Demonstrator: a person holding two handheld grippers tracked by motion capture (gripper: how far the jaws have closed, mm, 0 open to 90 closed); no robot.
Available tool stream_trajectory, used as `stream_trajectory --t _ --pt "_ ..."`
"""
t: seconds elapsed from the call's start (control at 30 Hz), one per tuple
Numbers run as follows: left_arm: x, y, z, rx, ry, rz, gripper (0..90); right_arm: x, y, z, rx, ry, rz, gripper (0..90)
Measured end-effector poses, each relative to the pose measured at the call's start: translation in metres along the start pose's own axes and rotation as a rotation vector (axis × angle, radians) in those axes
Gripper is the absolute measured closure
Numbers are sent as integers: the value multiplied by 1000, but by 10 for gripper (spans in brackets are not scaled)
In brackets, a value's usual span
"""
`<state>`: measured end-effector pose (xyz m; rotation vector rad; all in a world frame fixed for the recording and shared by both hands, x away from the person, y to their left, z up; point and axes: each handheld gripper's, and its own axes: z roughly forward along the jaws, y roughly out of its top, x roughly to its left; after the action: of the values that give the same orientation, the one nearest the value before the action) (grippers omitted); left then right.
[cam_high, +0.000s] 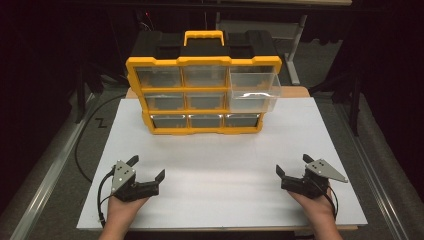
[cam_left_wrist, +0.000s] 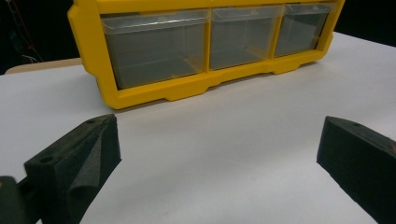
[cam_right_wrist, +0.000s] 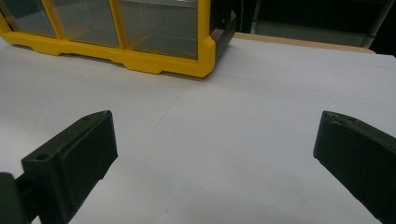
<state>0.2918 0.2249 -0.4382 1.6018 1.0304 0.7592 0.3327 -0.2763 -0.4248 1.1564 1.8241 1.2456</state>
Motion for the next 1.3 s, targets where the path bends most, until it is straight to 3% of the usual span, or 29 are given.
stream_trajectory --t 0.27,0.7,1.13,1.3 --pt "2 -1 3 18 2 -2 3 -2 -1 1 2 -5 -2 8" --pt "3 0 3 -10 2 7 2 0 0 2 -10 0 -25 8" --pt "3 0 2 -5 -5 -5 2 18 6 16 -16 11 -59 8" --pt "3 0 2 -6 -3 -7 3 26 11 25 -48 14 -55 8"
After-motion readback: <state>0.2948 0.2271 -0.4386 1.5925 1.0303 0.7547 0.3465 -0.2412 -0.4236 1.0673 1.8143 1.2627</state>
